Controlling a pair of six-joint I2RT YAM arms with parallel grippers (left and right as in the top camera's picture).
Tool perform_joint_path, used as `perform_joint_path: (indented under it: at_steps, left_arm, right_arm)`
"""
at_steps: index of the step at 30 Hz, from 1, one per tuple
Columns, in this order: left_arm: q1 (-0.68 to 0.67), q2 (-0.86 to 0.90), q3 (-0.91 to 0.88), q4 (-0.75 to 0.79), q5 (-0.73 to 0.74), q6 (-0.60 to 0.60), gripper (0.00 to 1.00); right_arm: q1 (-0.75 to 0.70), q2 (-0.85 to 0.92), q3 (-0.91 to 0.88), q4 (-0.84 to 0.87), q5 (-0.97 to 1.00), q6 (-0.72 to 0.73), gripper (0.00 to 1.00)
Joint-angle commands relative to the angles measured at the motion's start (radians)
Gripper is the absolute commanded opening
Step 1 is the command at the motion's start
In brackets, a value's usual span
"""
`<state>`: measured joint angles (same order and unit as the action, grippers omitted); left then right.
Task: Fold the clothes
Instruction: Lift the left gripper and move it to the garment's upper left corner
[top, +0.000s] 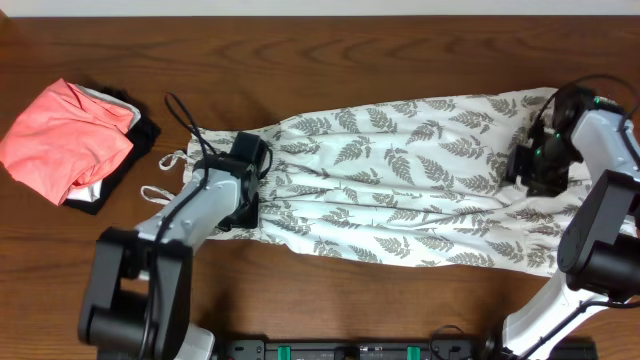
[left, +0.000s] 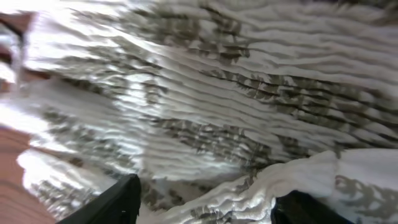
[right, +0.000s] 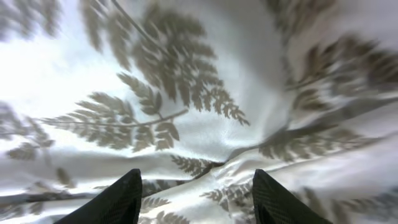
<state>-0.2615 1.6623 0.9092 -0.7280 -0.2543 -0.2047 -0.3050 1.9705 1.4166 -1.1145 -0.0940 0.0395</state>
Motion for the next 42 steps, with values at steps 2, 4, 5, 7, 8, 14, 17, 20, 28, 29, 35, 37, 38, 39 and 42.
perform_joint_path:
  at_steps: [2,4,5,7,8,14,17,20,28,29,35,37,38,39,42]
  left_arm:
    - [0.008,-0.116,-0.007,0.035,-0.027,0.052,0.68]
    - [0.008,-0.163,-0.007,0.074,-0.019,0.084,0.73]
    - [0.008,-0.188,-0.007,0.098,-0.019,0.091,0.77]
    - [0.008,-0.220,-0.007,0.150,-0.015,0.113,0.83]
    - [0.008,-0.233,-0.007,0.189,-0.007,0.135,0.84]
    - [0.010,-0.226,0.013,0.372,0.109,0.265,0.87]
    - [0.029,-0.187,0.080,0.372,0.113,0.268,0.89]
    - [0.047,-0.132,0.171,0.363,0.117,0.307,0.90]
    - [0.083,0.106,0.425,0.303,0.167,0.396,0.93]
    - [0.088,0.133,0.442,0.302,0.174,0.415,0.93]
    - [0.092,0.244,0.466,0.305,0.300,0.607,0.95]
    - [0.092,0.269,0.466,0.315,0.341,0.623,0.95]
    - [0.092,0.280,0.466,0.324,0.358,0.623,0.95]
    - [0.092,0.291,0.466,0.333,0.385,0.623,0.95]
    - [0.092,0.320,0.466,0.361,0.493,0.623,0.95]
  right_arm:
    - [-0.008,0.001,0.108,-0.027,-0.024,-0.055,0.57]
    - [-0.008,0.000,0.153,-0.030,-0.037,-0.056,0.63]
    - [-0.009,0.000,0.173,-0.029,-0.040,-0.056,0.66]
    - [-0.009,0.000,0.205,-0.017,-0.041,-0.056,0.70]
    - [-0.010,0.000,0.221,-0.003,-0.041,-0.056,0.71]
    - [-0.025,0.000,0.299,0.105,-0.035,-0.067,0.75]
    - [-0.046,0.000,0.332,0.145,-0.034,-0.067,0.77]
    - [-0.076,0.000,0.361,0.164,-0.033,-0.066,0.79]
    - [-0.189,0.001,0.426,0.187,-0.039,-0.066,0.83]
    - [-0.201,0.001,0.430,0.187,-0.042,-0.067,0.83]
    - [-0.249,0.003,0.430,0.185,-0.045,-0.067,0.85]
    - [-0.251,0.005,0.430,0.184,-0.045,-0.067,0.86]
    - [-0.251,0.005,0.430,0.183,-0.045,-0.067,0.86]
    - [-0.250,0.005,0.430,0.180,-0.045,-0.067,0.86]
    - [-0.248,0.005,0.430,0.175,-0.045,-0.067,0.86]
